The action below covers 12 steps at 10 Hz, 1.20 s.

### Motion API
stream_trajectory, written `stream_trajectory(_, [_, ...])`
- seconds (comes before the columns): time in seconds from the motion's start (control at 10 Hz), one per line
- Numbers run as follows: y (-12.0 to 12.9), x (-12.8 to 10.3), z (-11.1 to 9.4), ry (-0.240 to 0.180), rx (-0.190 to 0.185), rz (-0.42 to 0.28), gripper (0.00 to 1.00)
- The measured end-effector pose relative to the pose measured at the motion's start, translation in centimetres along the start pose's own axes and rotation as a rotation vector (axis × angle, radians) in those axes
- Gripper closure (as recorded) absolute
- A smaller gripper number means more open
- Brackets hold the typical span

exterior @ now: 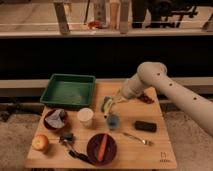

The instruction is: Place banana in plastic cup

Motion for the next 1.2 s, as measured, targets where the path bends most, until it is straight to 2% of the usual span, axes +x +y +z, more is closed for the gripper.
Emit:
stream_trajectory(0.2, [0.8, 1.0, -0.1, 0.002, -0.004, -0.020, 1.00])
stream_trajectory(0.7, [1.8, 1.9, 0.6, 0.020, -0.021, -0.067, 1.00])
stream_trajectory(1.2, [3.0, 1.6, 1.9, 0.045, -0.077, -0.147, 1.00])
